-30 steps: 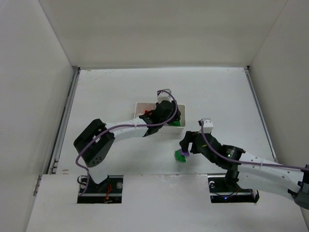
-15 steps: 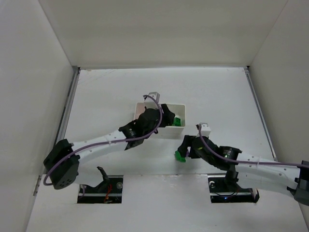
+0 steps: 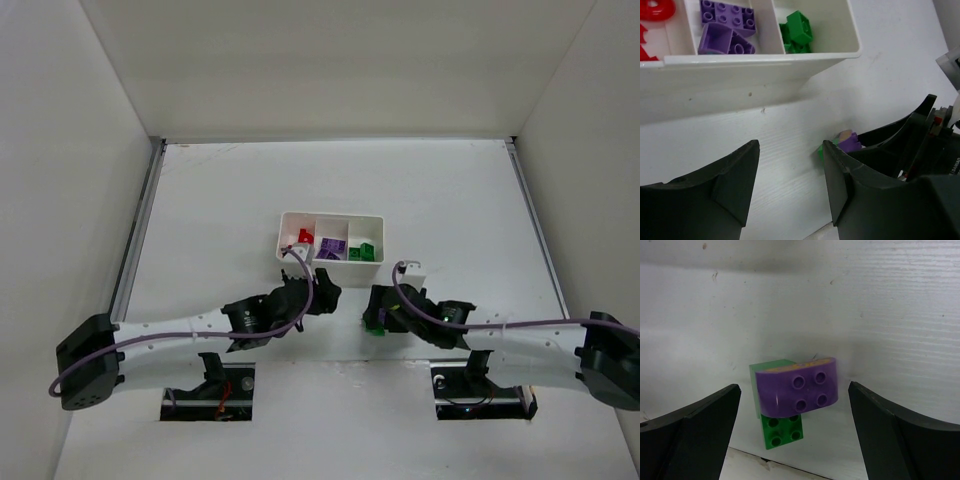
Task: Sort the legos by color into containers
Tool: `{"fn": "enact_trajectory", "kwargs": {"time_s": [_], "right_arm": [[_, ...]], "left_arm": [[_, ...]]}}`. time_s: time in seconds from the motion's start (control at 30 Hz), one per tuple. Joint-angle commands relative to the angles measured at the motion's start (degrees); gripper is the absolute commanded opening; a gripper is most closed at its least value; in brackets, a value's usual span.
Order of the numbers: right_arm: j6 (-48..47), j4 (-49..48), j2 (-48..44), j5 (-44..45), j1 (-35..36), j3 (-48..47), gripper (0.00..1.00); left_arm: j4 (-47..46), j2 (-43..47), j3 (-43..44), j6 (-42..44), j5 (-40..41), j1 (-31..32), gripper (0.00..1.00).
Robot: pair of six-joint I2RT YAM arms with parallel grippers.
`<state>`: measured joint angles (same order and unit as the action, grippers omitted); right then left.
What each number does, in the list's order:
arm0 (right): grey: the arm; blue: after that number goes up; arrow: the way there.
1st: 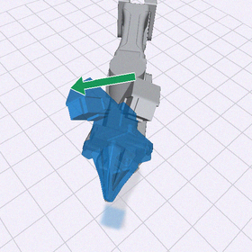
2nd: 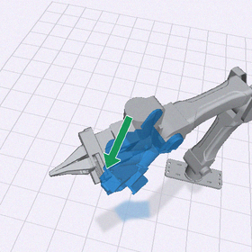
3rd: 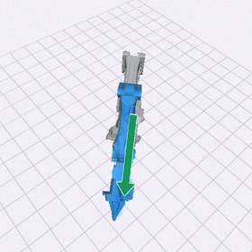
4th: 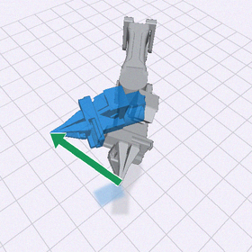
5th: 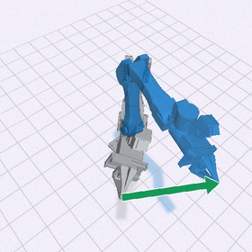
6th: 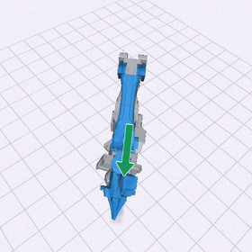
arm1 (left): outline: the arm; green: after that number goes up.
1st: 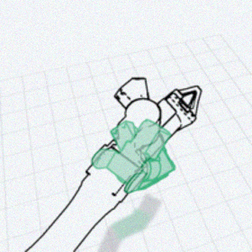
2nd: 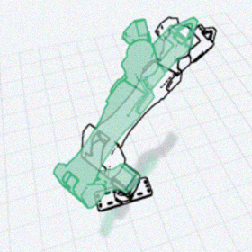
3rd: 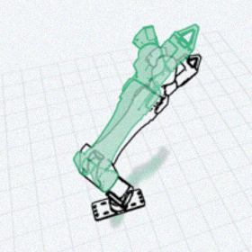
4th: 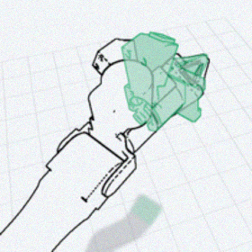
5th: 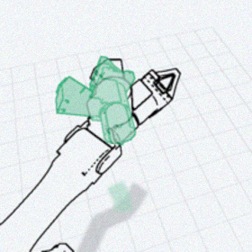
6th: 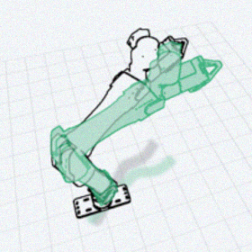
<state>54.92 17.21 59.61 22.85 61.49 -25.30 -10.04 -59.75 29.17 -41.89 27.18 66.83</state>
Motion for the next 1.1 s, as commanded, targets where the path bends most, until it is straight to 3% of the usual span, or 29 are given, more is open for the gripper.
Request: {"fn": "enact_trajectory", "kwargs": {"time_s": [0.0,0.13,0.43,0.73,1.07], "right_arm": [[1.16,-5.86,2.60,-1.32,-0.37,-0.01,0.94],[1.25,-9.21,4.02,-1.23,-0.89,0.69,0.88],[0.46,-16.77,2.35,-1.93,-4.14,3.15,0.64],[-1.74,-22.74,-1.69,-10.44,-8.89,0.61,0.62],[4.66,-30.04,-3.28,-23.55,-15.57,-4.40,0.62]], "left_arm": [[0.38,2.87,-2.35,-3.55,2.62,0.71,0.50],[-0.41,5.34,-5.60,-5.83,2.09,1.24,0.52],[-6.56,9.38,-13.25,-11.72,-2.04,0.63,0.58],[-19.91,11.49,-19.32,-13.75,-3.62,0.80,0.66],[-36.88,10.97,-20.38,-12.16,-4.15,-0.34,0.72]]}}
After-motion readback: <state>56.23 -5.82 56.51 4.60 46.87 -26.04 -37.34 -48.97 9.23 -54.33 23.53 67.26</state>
